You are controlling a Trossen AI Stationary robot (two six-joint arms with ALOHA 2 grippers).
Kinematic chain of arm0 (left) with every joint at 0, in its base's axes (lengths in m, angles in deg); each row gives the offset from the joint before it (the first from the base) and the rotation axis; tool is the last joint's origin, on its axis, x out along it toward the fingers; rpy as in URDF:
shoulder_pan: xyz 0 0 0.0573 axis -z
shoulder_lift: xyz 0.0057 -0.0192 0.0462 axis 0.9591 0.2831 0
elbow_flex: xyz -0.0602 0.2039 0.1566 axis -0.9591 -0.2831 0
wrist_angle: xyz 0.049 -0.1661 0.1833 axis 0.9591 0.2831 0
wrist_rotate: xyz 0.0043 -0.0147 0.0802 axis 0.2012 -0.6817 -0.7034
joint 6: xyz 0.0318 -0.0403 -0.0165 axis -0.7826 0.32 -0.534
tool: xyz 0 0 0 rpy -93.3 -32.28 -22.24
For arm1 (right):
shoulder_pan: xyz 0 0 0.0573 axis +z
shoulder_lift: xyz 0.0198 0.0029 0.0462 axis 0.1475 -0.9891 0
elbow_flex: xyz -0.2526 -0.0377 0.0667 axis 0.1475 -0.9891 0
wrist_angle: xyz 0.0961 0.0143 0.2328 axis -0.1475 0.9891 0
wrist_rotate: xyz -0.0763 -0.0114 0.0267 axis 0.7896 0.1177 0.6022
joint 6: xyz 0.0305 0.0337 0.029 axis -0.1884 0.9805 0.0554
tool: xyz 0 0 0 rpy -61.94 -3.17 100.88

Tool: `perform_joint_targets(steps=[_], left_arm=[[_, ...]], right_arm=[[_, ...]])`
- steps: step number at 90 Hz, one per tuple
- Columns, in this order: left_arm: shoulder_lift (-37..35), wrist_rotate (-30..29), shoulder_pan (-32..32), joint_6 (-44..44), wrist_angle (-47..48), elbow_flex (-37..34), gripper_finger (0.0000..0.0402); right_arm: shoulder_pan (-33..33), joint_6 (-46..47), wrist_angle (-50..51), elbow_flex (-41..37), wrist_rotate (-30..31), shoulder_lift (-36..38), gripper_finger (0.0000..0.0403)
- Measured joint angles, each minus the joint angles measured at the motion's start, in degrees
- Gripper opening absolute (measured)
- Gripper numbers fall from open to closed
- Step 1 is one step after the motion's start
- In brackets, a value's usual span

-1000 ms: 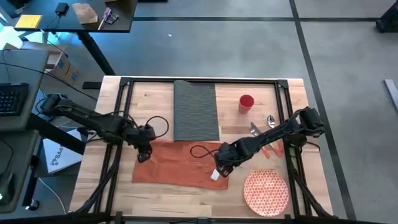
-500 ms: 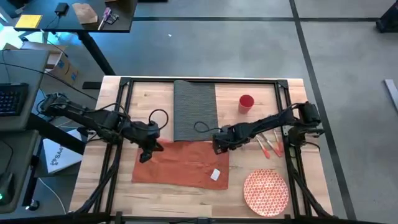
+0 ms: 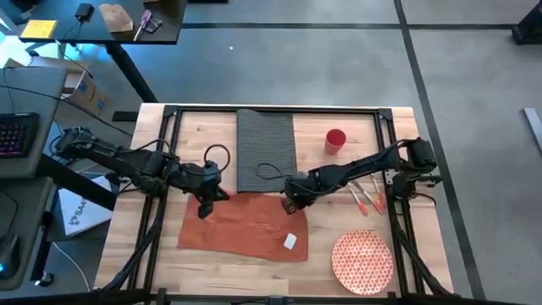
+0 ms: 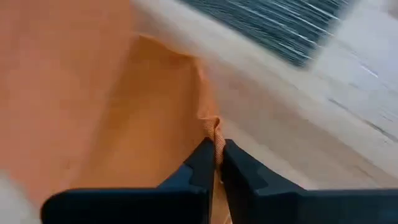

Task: Set table place
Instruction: Fold the orange napkin

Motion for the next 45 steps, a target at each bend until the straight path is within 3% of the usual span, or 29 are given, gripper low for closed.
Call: perform_joint_targets(steps=[19, 45], left_arm=[[9.08, 2.58, -6.45, -8.40, -8.39, 0.00, 0.0002], [23.26, 19.27, -14.63, -10.31, -35.85, 0.00, 0.0067]], right_arm=[[-0.39, -10.97, 10.91, 12.61, 0.06, 0.02, 0.0001], [-0.12, -23.04, 21.43, 22.98, 0.26, 0.08, 0.0000]])
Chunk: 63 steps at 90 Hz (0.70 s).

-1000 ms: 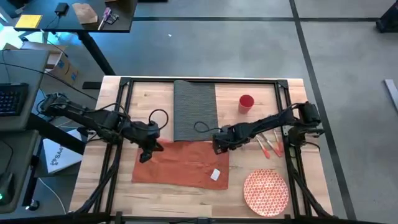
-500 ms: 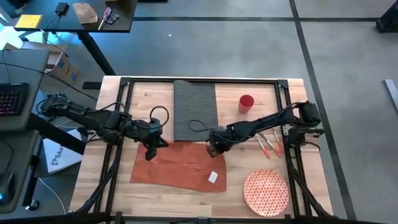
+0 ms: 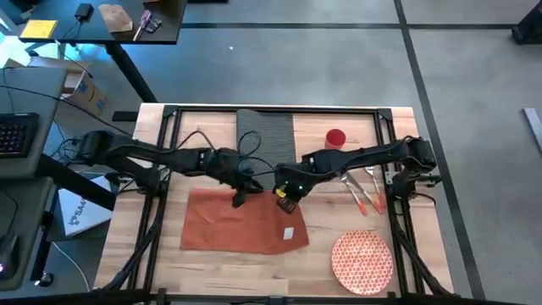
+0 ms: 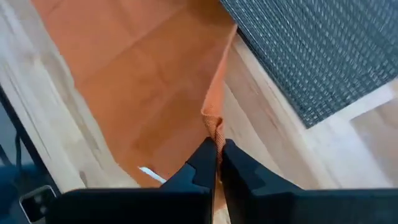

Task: Set table place
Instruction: Fold the orange napkin

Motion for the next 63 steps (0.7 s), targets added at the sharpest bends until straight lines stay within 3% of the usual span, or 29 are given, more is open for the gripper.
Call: perform_joint_targets(steps=[11, 29, 53, 63], left_arm=[[4.64, 4.18, -0.36, 1.16, -8.25, 0.00, 0.0106], [9.19, 1.36, 0.60, 2.90, -15.82, 0.00, 0.0143], [11.61, 2.10, 0.62, 4.46, -17.85, 3.35, 0.0140], [13.10, 3.76, 0.18, 5.31, -14.61, 5.72, 0.0129]], right_arm=[[0.06, 0.06, 0.82, 0.32, 0.00, -0.02, 0.0000], [0.07, -0.87, 0.29, 0.32, 0.00, -0.02, 0.0000], [0.07, -2.57, -1.80, 0.32, -0.28, -0.02, 0.0000], [0.07, -3.61, -2.00, 0.32, -0.31, -0.02, 0.0000]])
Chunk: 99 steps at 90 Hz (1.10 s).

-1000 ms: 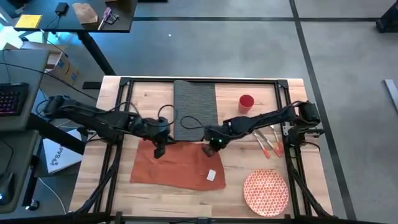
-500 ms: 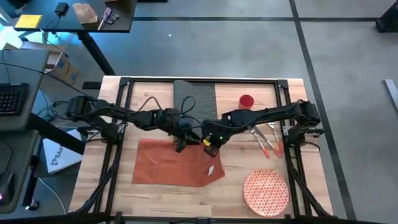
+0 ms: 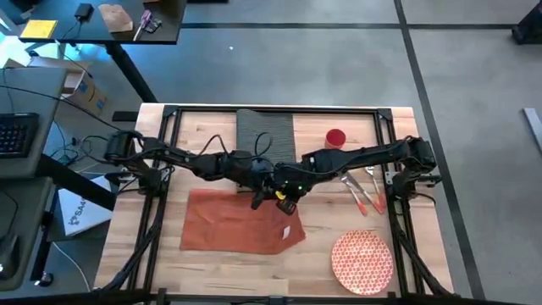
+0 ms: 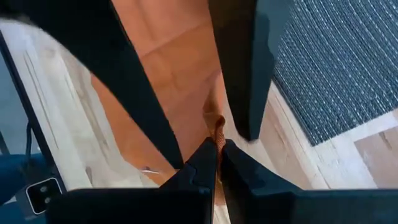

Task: Set table place
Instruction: Fold the orange napkin

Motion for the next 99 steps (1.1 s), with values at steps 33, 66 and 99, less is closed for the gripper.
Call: perform_joint_targets(steps=[33, 66, 99], left_arm=[[1.17, 7.38, -2.25, 1.47, 5.07, 1.28, 0.0053], [1.05, 7.75, -2.31, -0.96, 5.29, 1.28, 0.0001], [-0.25, 13.24, -2.22, -4.02, 5.52, 1.28, 0.0000]], right_arm=[[0.50, -3.31, -0.39, 0.00, 1.40, 0.00, 0.0000], [1.03, -2.02, 4.87, 2.48, -0.45, 0.02, 0.0068], [9.11, 7.65, 1.15, -6.38, 7.65, 0.33, 0.0239]])
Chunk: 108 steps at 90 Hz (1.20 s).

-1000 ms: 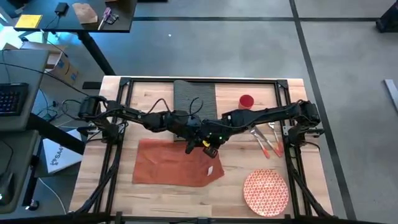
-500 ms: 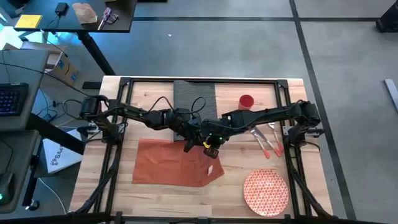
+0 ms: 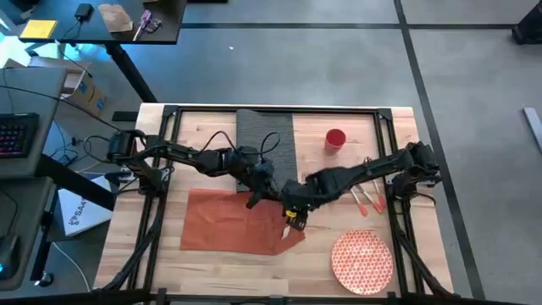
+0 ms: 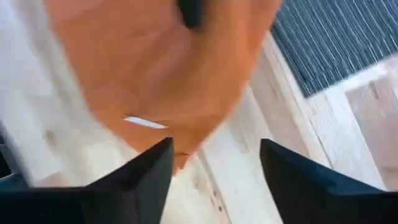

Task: Set table place
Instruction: Fold the orange napkin

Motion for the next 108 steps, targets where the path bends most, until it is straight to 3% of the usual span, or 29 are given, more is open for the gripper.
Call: perform_joint_targets(steps=[25, 53, 82, 108], left_arm=[[-1.99, 14.64, 0.04, -2.48, 2.34, -0.02, 0.0000], [-8.19, 15.31, -0.02, -2.29, 5.67, 0.00, 0.0000], [-9.31, 17.24, 0.35, 2.93, 8.37, -0.02, 0.0000], [-9.31, 17.45, 0.46, 4.72, 10.42, 0.01, 0.0000]], right_arm=[[1.42, 2.85, -20.21, -11.34, -1.58, 3.36, 0.0228], [1.72, -4.04, -39.98, -22.72, -1.29, 4.04, 0.0213], [-2.12, -10.87, -57.64, -31.24, -0.70, 3.61, 0.0199], [-5.96, -20.28, -72.90, -32.76, -16.77, -3.77, 0.0197]])
